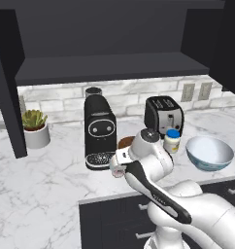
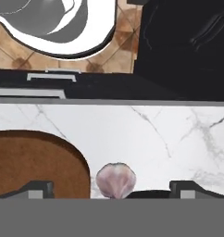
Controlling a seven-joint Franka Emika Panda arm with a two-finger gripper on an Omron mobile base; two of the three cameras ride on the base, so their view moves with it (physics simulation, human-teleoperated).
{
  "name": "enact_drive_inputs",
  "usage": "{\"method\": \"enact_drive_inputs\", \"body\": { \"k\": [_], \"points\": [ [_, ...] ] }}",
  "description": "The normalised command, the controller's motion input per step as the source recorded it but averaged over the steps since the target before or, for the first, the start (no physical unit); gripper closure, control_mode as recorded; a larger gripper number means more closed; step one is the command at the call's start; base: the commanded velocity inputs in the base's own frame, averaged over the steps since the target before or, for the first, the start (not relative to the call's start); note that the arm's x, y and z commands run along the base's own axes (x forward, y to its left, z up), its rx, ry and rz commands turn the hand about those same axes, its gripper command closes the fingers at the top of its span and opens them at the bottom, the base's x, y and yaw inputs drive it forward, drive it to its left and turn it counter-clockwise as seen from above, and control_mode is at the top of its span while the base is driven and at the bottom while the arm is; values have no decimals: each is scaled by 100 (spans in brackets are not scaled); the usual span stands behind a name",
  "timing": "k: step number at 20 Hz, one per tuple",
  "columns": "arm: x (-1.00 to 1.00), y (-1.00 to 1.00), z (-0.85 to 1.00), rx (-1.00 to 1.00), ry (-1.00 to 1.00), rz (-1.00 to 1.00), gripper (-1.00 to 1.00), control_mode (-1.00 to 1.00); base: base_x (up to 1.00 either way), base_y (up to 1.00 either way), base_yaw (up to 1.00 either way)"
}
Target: Open the cabinet. Place the bowl and condiment on the counter. Then place the lime and garlic on the cutting board.
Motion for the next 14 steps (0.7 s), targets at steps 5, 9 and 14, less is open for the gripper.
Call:
{"method": "enact_drive_inputs", "body": {
  "k": [5,9,14],
  "points": [
    [20,3,-19,0,1,0,-100,-100,0,0,0],
    [24,0,-26,0,0,0,-100,-100,0,0,0],
    [26,7,-53,-2,2,0,-100,-100,0,0,0]
  ]
}}
